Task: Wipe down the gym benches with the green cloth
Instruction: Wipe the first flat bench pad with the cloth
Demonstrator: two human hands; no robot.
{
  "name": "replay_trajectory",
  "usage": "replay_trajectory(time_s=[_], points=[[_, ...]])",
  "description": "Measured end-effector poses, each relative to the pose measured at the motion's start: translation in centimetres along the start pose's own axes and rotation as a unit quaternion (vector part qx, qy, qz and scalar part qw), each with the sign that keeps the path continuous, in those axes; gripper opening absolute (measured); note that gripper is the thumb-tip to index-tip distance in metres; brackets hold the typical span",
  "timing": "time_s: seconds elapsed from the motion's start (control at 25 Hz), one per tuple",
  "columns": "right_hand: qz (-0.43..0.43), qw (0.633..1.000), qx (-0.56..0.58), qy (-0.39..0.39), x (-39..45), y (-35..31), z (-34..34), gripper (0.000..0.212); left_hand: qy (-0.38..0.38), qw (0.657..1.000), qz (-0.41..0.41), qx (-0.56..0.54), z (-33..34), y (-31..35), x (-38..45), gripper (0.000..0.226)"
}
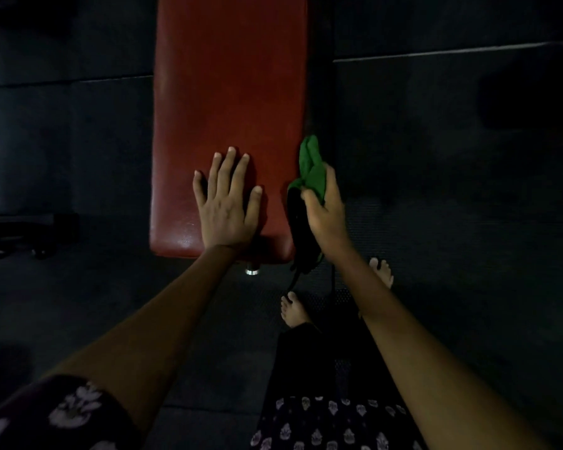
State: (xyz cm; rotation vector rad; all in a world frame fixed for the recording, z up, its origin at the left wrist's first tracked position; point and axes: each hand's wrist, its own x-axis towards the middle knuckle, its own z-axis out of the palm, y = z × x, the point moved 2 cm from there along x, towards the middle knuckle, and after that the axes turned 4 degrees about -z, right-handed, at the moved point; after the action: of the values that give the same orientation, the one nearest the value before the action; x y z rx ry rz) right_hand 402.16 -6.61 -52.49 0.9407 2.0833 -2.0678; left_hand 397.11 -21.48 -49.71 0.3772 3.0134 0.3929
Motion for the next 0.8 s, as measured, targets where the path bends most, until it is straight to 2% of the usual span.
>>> replay_trajectory(time_s=[0.08, 0.12, 0.2, 0.36, 0.48, 0.6, 0.72, 0.8], points=[[0.047, 0.997, 0.056, -0.004, -5.0, 1.7, 0.3, 0.037, -0.006, 1.000, 0.003, -0.003, -0.1, -0.2, -0.3, 0.056], [0.051, 0.995, 0.081, -0.011, -7.2, 1.8, 0.4, 0.035, -0.008, 1.000, 0.002, -0.007, -0.1, -0.2, -0.2, 0.056], [0.036, 0.994, 0.101, -0.001, -8.5, 1.2, 0.2, 0.033, -0.005, 1.000, 0.002, -0.016, -0.3, 0.1, 0.1, 0.057], [0.027, 0.997, 0.056, 0.041, -4.9, -0.5, 0.2, 0.033, -0.002, 1.000, 0.008, -0.028, -0.3, 0.1, 0.3, 0.056], [0.022, 0.997, 0.067, 0.037, -7.3, 0.5, 0.5, 0.035, -0.007, 0.998, 0.020, -0.052, 0.0, 0.0, 0.0, 0.055], [0.071, 0.996, 0.048, -0.023, -11.0, 1.3, -0.2, 0.034, -0.015, 0.991, 0.017, -0.132, -0.6, 0.1, 0.3, 0.055], [0.121, 0.970, -0.118, -0.175, -13.2, 0.1, -1.0, 0.027, -0.044, 0.980, 0.027, -0.193, -1.4, -1.2, 0.2, 0.048], [0.053, 0.944, -0.236, -0.223, -14.0, -1.1, -2.3, 0.027, -0.029, 0.989, 0.017, -0.142, -1.7, -2.6, -0.7, 0.047]])
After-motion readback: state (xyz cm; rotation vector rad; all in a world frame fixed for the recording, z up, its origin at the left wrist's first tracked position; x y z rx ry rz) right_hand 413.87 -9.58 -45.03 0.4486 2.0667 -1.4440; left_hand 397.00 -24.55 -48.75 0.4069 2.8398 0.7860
